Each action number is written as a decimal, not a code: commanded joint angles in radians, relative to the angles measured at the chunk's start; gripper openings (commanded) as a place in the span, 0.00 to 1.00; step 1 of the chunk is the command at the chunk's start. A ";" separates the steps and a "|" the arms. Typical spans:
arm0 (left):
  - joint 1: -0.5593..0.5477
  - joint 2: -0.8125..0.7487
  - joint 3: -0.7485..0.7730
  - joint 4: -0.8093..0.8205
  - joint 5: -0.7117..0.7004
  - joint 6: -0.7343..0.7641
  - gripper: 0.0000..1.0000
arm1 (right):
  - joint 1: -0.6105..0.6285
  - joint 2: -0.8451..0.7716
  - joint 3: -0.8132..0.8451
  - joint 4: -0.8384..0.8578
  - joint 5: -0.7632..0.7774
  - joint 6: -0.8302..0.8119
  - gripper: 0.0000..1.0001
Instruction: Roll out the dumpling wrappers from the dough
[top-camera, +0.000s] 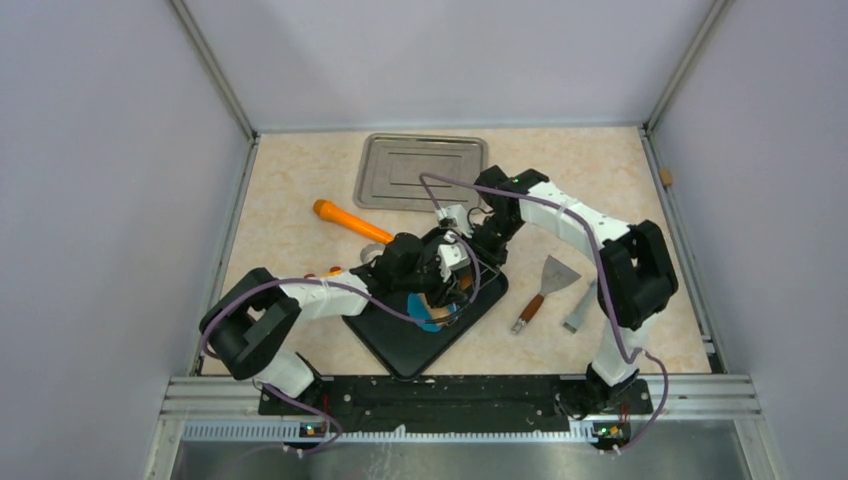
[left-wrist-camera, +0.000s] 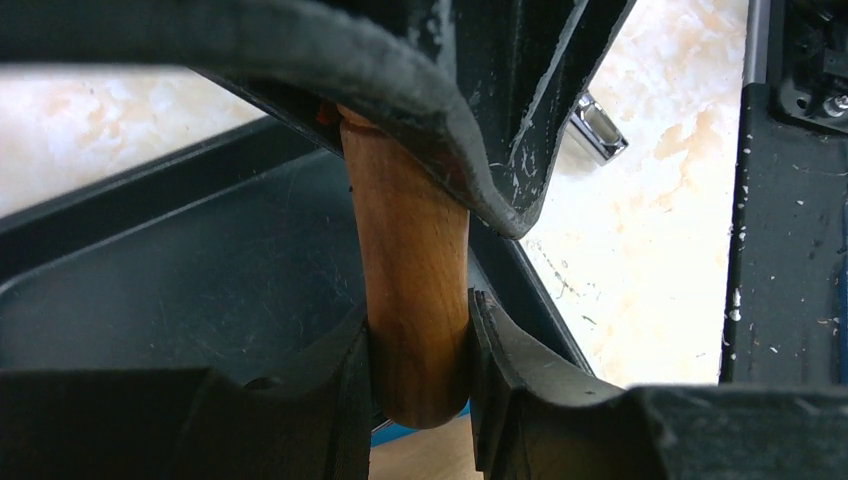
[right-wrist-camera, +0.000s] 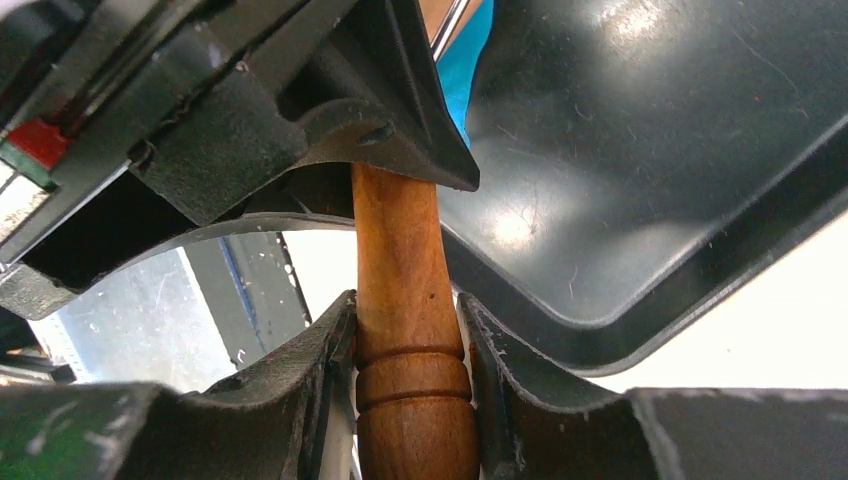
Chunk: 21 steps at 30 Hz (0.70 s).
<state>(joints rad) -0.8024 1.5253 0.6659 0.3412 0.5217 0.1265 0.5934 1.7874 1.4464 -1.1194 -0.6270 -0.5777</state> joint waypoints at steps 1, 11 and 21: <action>-0.005 0.053 -0.052 -0.172 0.010 -0.123 0.00 | 0.101 0.031 0.040 0.076 0.008 -0.143 0.00; -0.003 -0.081 -0.104 -0.315 -0.009 -0.212 0.00 | 0.173 0.120 0.061 0.130 -0.055 -0.088 0.00; 0.014 -0.273 -0.045 -0.349 -0.115 -0.126 0.00 | 0.143 0.120 0.188 0.150 -0.085 -0.006 0.00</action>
<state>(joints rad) -0.7792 1.3098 0.5625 0.0925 0.4381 0.0292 0.6830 1.9453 1.5146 -1.0733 -0.7948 -0.5644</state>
